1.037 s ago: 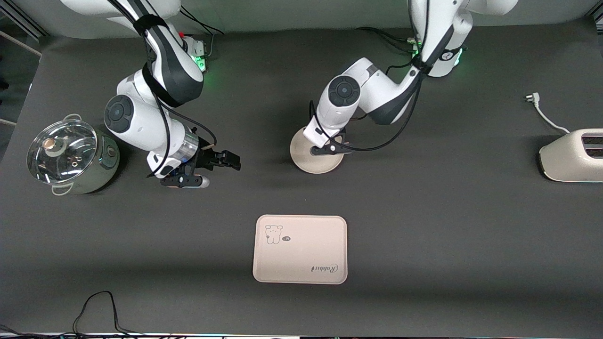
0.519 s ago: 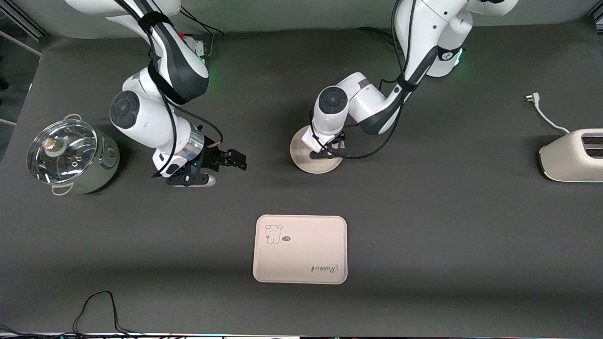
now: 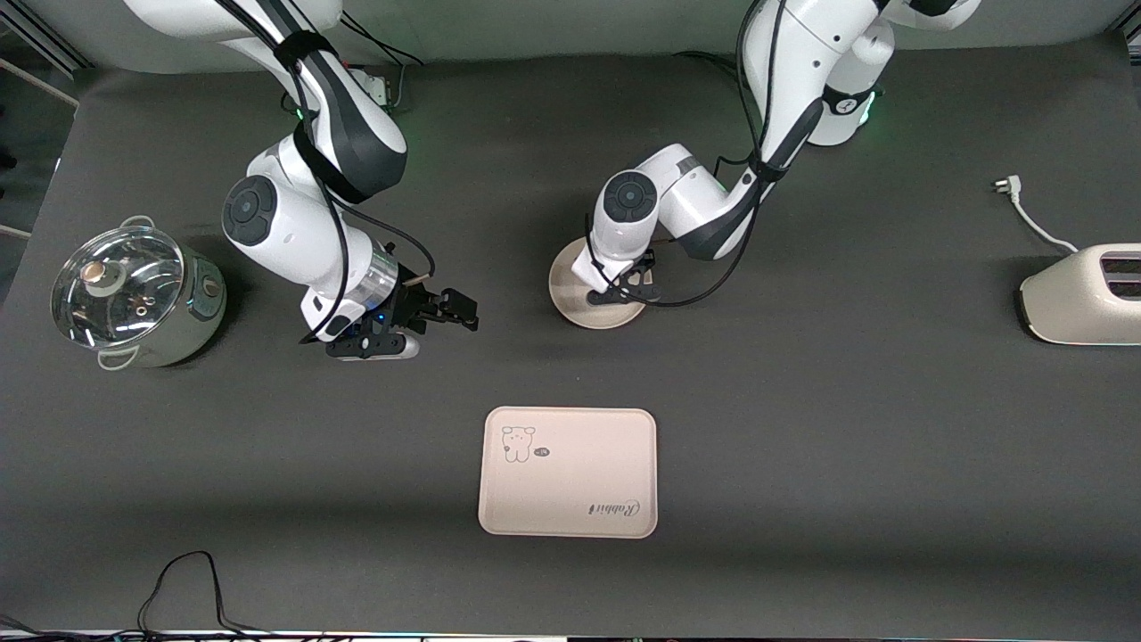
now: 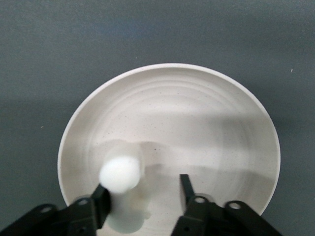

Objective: Place bun in plate and plate on tray

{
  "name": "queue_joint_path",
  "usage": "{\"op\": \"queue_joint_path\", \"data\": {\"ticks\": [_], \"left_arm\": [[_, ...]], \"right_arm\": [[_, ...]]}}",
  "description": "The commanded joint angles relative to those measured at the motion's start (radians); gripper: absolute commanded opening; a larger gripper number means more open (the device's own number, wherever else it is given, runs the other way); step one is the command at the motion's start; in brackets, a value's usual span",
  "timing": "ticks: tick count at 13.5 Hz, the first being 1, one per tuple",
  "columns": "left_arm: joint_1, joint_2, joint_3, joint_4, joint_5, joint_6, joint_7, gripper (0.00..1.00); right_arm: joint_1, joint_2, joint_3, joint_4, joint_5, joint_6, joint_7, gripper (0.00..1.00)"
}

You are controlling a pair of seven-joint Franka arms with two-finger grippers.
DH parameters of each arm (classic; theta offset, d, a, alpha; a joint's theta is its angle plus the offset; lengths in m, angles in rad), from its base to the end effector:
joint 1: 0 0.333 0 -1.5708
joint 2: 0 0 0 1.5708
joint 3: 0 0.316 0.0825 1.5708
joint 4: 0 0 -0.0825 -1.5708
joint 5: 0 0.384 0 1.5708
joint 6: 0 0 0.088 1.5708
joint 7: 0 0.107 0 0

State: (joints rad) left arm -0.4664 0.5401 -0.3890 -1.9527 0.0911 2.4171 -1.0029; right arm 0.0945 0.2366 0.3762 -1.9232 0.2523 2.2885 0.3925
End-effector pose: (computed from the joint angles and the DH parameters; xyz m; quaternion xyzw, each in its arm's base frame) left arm 0.4100 -0.4591 0.2149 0.9955 0.0623 -0.0647 0.0286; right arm 0.5549 0.2764 0.3921 -0.9863 0.0449 -0.0030 0.1585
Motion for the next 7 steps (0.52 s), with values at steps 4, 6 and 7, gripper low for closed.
{"op": "queue_joint_path", "data": {"ticks": [4, 6, 7], "left_arm": [[-0.014, 0.001, 0.01, 0.009, 0.019, 0.005, -0.034, 1.0], [-0.014, 0.001, 0.01, 0.009, 0.019, 0.005, -0.034, 1.0], [-0.014, 0.001, 0.01, 0.009, 0.019, 0.005, -0.034, 1.0]], "right_arm": [[0.045, 0.032, 0.0, -0.043, -0.044, -0.004, 0.035, 1.0], [0.059, 0.032, 0.0, -0.098, -0.071, 0.046, 0.029, 1.0], [0.059, 0.032, 0.0, -0.135, -0.112, 0.08, 0.028, 1.0]]}}
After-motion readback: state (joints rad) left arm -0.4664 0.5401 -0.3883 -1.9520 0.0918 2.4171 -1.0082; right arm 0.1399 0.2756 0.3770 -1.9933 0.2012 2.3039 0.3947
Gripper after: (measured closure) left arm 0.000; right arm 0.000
